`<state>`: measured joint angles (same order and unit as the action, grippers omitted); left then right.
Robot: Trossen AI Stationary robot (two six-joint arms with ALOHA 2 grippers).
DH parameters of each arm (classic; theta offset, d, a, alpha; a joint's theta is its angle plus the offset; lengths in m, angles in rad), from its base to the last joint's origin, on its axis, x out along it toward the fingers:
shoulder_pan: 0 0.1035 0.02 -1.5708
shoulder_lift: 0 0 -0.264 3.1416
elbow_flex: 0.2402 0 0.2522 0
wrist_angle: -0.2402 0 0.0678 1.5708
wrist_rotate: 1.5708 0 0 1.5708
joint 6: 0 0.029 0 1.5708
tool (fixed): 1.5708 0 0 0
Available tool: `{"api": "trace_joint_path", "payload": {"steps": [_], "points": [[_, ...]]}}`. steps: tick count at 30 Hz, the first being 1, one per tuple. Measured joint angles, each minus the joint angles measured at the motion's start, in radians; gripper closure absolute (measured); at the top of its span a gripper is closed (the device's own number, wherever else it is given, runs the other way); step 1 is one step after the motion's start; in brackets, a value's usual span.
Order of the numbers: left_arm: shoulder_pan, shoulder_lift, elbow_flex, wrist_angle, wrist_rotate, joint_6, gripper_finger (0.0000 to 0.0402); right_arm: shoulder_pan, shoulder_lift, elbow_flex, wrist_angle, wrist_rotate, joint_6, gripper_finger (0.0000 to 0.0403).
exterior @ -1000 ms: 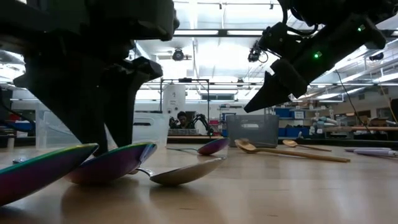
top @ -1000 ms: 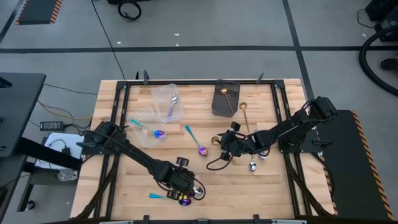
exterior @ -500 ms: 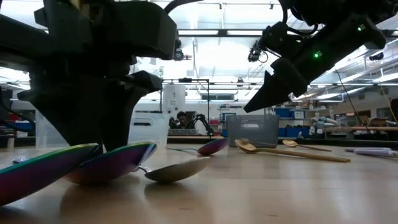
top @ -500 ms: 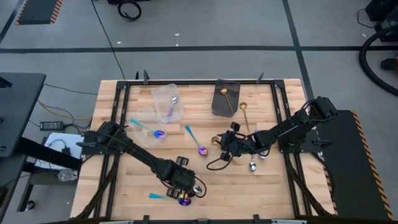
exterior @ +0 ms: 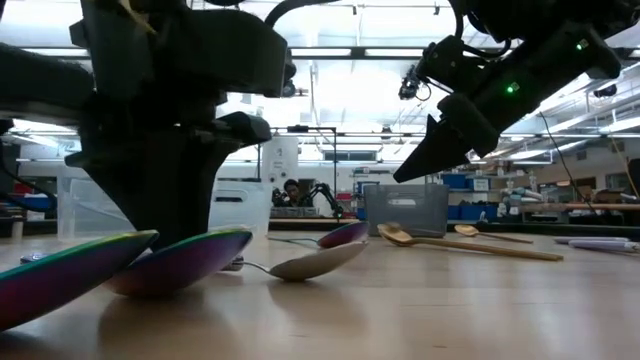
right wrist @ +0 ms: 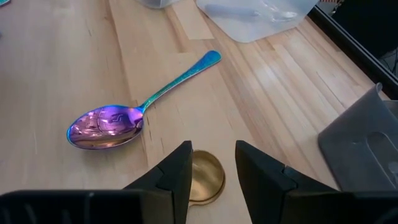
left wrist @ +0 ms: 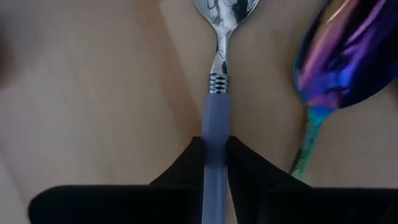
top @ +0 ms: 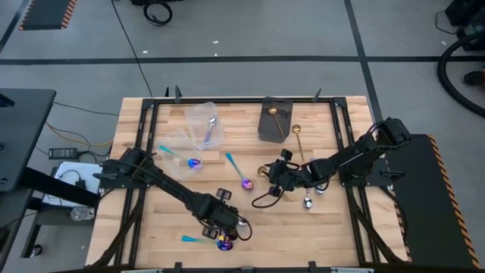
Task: Sort silverware by color (type)
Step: Put the purple spoon into the right transparent bin
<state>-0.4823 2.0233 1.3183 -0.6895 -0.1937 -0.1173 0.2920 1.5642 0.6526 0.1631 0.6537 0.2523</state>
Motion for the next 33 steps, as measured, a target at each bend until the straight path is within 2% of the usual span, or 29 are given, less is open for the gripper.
{"api": "trace_joint_path", "payload": {"steps": [3,5,7,17,20,24,28,33], "points": [[0.002,-0.031,-0.006,-0.026,-0.042,0.002,0.0351,0.0,0.0,0.0,0.0,0.0,0.0,0.0271],[0.009,-0.062,-0.006,-0.043,-0.056,-0.003,0.038,0.0,0.0,0.0,0.0,0.0,0.0,0.0271],[0.016,-0.075,-0.006,-0.05,-0.059,-0.018,0.0392,0.001,0.0,0.0,0.0,0.0,0.004,0.0271],[0.028,-0.089,-0.005,-0.074,-0.049,-0.062,0.0398,0.003,0.0,0.0,0.0,-0.001,0.006,0.0271],[0.032,-0.09,-0.005,0.004,-0.048,-0.095,0.0378,0.003,0.0,0.0,0.001,-0.001,0.01,0.0271],[0.032,-0.079,-0.003,0.087,-0.049,-0.102,0.0329,0.005,0.0,0.0,0.003,-0.007,0.01,0.0271],[0.035,-0.057,-0.002,0.092,-0.043,-0.108,0.0285,0.006,0.0,0.0,0.007,-0.011,0.01,0.0271],[0.039,-0.023,-0.004,0.078,-0.032,-0.107,0.0269,0.006,0.0,0.0,0.017,-0.019,0.009,0.0271]]}}
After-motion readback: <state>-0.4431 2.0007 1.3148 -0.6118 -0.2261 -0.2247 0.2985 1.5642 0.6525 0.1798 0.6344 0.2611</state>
